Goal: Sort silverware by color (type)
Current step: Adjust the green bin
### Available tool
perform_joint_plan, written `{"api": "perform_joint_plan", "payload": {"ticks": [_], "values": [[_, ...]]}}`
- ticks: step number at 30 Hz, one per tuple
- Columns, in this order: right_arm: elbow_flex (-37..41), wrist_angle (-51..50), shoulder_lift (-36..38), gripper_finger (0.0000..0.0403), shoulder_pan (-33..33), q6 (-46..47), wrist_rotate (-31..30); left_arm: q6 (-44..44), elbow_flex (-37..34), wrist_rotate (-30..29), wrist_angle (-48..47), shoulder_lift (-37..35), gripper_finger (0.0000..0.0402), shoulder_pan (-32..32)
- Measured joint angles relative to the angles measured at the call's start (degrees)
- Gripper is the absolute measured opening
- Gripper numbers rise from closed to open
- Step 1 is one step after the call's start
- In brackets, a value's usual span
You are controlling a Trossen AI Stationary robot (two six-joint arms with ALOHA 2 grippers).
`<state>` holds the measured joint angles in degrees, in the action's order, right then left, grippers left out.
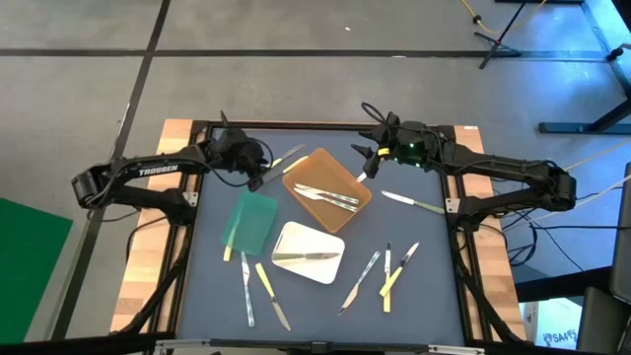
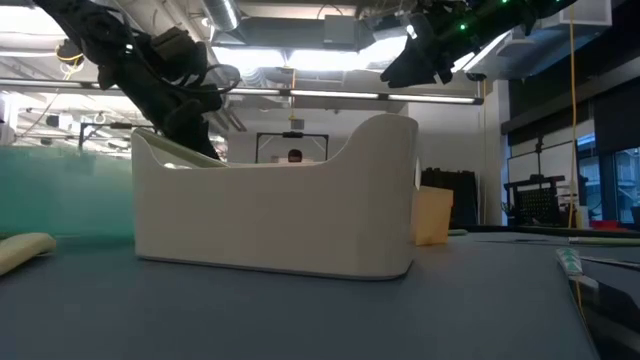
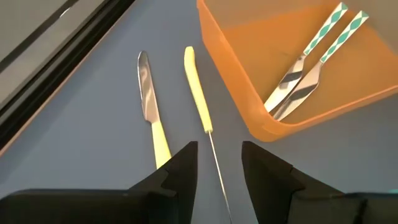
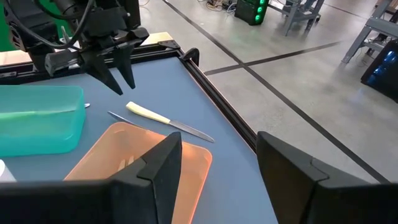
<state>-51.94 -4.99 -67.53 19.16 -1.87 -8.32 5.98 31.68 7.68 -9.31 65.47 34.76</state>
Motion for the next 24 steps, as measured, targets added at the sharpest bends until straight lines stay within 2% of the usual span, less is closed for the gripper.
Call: {"api": "perform_joint_plan", "payload": {"ticks": [4, 9, 12, 18, 21, 24], "values": [[0.0, 0.0, 0.0, 0.0195, 0.0, 0.0, 0.0, -1.3, 0.0, 0.1, 1.0, 0.0, 0.0119, 0.0], [0.0, -0.1, 0.0, 0.0195, 0.0, 0.0, 0.0, -9.0, 0.0, 1.6, 0.0, -0.1, 0.0119, 0.0], [0.0, -0.4, 0.0, 0.0195, 0.0, 0.0, 0.0, -11.1, 1.5, 7.7, -7.3, -1.1, 0.0119, 0.6], [0.0, -1.0, 0.0, 0.0195, 0.0, 0.0, 0.0, -13.4, 11.2, 6.6, -29.3, -4.5, 0.0119, -1.0], [0.0, -1.2, 0.0, 0.0195, 0.0, 0.0, 0.0, -13.4, 15.1, 7.2, -34.2, -5.4, 0.0119, -3.4], [0.0, -1.3, 0.0, 0.0195, 0.0, 0.0, 0.0, -13.4, 15.3, 9.3, -35.0, -5.2, 0.0119, -7.1]]}}
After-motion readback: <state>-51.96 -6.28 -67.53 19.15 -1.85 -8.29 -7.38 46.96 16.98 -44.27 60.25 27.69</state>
